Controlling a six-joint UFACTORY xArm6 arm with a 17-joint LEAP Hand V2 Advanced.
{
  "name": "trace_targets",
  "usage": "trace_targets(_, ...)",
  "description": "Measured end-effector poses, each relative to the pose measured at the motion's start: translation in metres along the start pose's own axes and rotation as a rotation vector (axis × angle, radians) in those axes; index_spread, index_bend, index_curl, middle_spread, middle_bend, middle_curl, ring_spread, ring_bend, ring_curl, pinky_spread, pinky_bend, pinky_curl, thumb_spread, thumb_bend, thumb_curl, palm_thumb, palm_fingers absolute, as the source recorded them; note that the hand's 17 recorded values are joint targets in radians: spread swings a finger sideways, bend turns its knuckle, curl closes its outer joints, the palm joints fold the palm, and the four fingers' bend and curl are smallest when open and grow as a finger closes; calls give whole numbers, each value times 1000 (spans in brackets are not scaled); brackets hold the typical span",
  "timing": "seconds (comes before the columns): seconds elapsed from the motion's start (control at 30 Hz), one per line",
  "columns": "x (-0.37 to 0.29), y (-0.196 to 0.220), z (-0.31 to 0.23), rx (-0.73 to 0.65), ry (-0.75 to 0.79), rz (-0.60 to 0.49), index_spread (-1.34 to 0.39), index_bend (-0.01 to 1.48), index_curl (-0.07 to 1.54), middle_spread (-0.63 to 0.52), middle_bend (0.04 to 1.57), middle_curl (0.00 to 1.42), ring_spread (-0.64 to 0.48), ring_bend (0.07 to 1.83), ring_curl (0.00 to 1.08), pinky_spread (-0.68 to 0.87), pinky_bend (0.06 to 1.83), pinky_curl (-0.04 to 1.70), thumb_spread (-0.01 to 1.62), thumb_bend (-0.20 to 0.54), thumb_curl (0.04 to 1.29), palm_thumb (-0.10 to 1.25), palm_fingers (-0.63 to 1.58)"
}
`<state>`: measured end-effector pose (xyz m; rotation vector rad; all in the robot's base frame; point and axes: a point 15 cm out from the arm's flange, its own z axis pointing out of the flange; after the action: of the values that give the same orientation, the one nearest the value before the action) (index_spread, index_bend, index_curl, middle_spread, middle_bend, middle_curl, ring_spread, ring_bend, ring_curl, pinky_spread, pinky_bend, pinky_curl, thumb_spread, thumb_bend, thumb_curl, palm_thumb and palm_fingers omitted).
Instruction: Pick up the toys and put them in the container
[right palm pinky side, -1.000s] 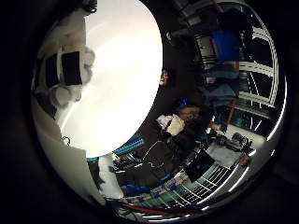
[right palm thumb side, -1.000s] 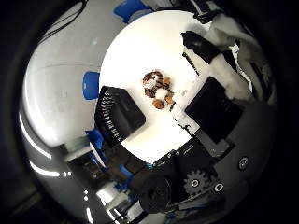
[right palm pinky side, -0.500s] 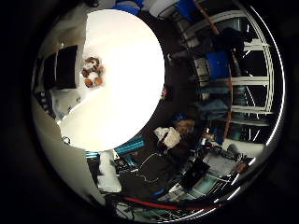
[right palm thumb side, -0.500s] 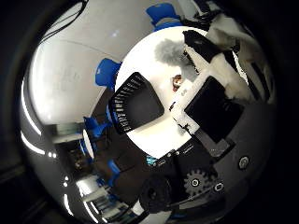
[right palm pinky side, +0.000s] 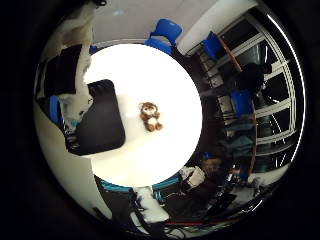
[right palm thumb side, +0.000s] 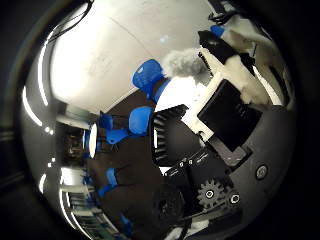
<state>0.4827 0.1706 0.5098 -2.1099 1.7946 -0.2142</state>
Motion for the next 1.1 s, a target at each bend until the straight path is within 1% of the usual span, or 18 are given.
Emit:
trace_targets(0.17,-39,-4,38,-33,-21,-25,-220,1108,780,-201,1196,945,-297,1226,952,-235,1134,1195,1050,-13,665,1027,1070)
trace_targets(0.37,-47,-1,76,-93,-14,-30,-222,1101,783,-201,1195,947,-299,1221,959,-241,1129,1207,1038,-16,675,1009,1070)
trace_targets(0.47,-45,-1,84,-108,-12,-35,-220,1084,780,-201,1179,944,-294,1212,947,-250,1109,1180,1088,-25,651,932,1075)
trace_targets(0.53,-43,1,86,-119,-8,-33,-226,972,754,-201,1144,914,-285,1207,897,-277,1058,1105,1126,-37,612,844,1080)
trace_targets(0.57,-41,3,86,-127,-6,-31,-232,898,738,-198,1134,896,-282,1203,871,-297,1037,1068,1142,-33,594,820,1084)
trace_targets(0.6,-40,6,86,-136,-4,-31,-246,754,709,-198,1099,858,-281,1190,819,-344,998,1001,1166,-30,559,779,1066)
trace_targets(0.63,-39,8,86,-147,-1,-32,-259,647,687,-199,1063,830,-285,1171,781,-390,962,949,1180,-27,535,760,1025)
trace_targets(0.67,-38,12,87,-160,1,-34,-268,545,669,-202,1038,810,-289,1167,758,-428,938,917,1186,-28,519,740,962)
trace_targets(0.7,-38,15,87,-174,4,-39,-293,400,642,-208,961,777,-296,1158,733,-477,942,889,1192,-29,497,715,811)
trace_targets(0.73,-37,19,88,-187,6,-48,-347,275,597,-215,863,739,-285,1109,697,-494,938,858,1194,-30,471,685,615)
trace_targets(0.77,-36,22,88,-201,8,-55,-384,243,573,-218,819,717,-273,1068,671,-475,921,846,1195,-29,457,667,542)
trace_targets(0.8,-35,26,89,-215,10,-63,-425,268,563,-207,734,683,-226,1001,651,-381,832,854,1195,-30,439,642,332)
trace_targets(0.83,-33,28,89,-226,11,-68,-444,261,534,-174,633,634,-162,923,610,-268,804,847,1190,-32,421,615,213)
trace_targets(0.87,-32,31,89,-237,12,-77,-457,257,515,-155,594,605,-111,867,579,-181,792,834,1189,-29,409,603,189)
trace_targets(0.9,-30,32,89,-244,13,-82,-470,261,490,-110,498,550,-18,773,522,-15,770,813,1185,-29,391,578,111)
trace_targets(1.0,-27,36,87,-258,14,-103,-474,214,442,-12,383,469,144,624,430,262,734,746,1172,-28,361,537,8)
trace_targets(1.07,-23,37,83,-259,14,-110,-473,175,401,48,333,425,207,549,375,396,695,677,1160,-27,340,510,-9)
trace_targets(1.1,-22,37,82,-258,14,-112,-472,170,385,74,313,409,227,519,356,440,677,647,1154,-26,332,497,-15)
